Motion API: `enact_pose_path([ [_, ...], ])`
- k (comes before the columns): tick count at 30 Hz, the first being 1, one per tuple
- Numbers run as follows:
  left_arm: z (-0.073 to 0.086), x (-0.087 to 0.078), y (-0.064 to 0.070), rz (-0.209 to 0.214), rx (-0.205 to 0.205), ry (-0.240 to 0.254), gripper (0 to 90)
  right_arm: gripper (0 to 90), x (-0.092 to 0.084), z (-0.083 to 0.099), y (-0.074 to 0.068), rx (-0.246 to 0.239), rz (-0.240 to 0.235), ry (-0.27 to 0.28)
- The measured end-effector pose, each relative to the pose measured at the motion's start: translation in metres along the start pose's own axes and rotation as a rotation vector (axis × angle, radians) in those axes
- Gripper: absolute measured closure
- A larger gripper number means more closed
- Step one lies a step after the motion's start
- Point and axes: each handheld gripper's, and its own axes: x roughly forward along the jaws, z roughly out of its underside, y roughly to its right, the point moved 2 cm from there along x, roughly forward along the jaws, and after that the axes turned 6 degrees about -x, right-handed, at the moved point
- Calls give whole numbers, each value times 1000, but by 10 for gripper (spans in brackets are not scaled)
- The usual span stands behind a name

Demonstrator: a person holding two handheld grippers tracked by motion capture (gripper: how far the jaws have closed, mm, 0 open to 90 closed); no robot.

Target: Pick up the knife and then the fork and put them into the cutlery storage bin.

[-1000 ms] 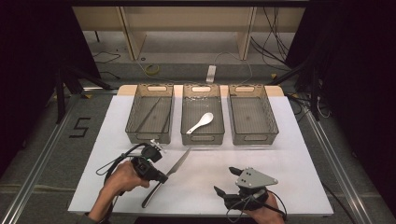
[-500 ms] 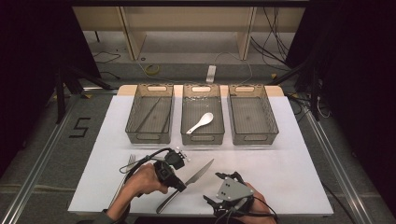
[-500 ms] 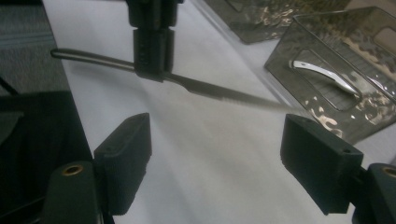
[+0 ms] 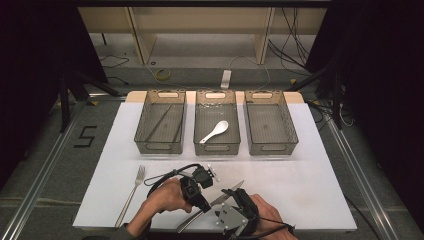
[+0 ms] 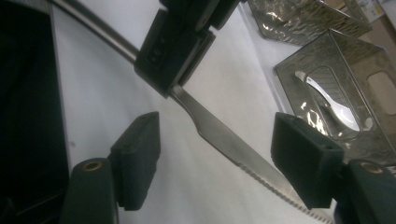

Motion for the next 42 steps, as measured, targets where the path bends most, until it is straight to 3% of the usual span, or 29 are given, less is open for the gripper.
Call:
enact_pose_path([
  [9, -5, 4, 7, 2, 28, -25, 801, 453, 6, 0, -9, -154, 27, -44],
  [11, -6, 5, 8, 0, 36, -29, 801, 486, 7, 0, -10, -236, 37, -47],
  [15, -8, 7, 9, 4, 42, -41, 801, 560, 9, -1, -15, -265, 47, -52],
  [16, -8, 7, 10, 5, 36, -34, 801, 575, 10, 0, -15, -301, 56, -55],
  [17, -8, 8, 10, 6, 34, -33, 801, 595, 10, 0, -17, -296, 58, -60],
  [24, -10, 7, 11, 20, 42, -48, 801, 746, 11, -1, -23, -383, 84, -73],
  [28, -10, 7, 11, 23, 41, -49, 799, 798, 12, -1, -23, -461, 86, -71],
  [32, -10, 6, 12, 26, 45, -49, 795, 891, 11, 1, -26, -523, 54, -82],
  [37, -10, 5, 14, 35, 36, -36, 790, 895, 9, 2, -23, -516, 31, -75],
  [39, -11, 1, 12, 37, 31, -8, 775, 895, 8, 2, -23, -482, 32, -85],
  [42, -10, -11, 12, 0, 33, 51, 658, 896, 7, 4, -18, -465, 30, -84],
])
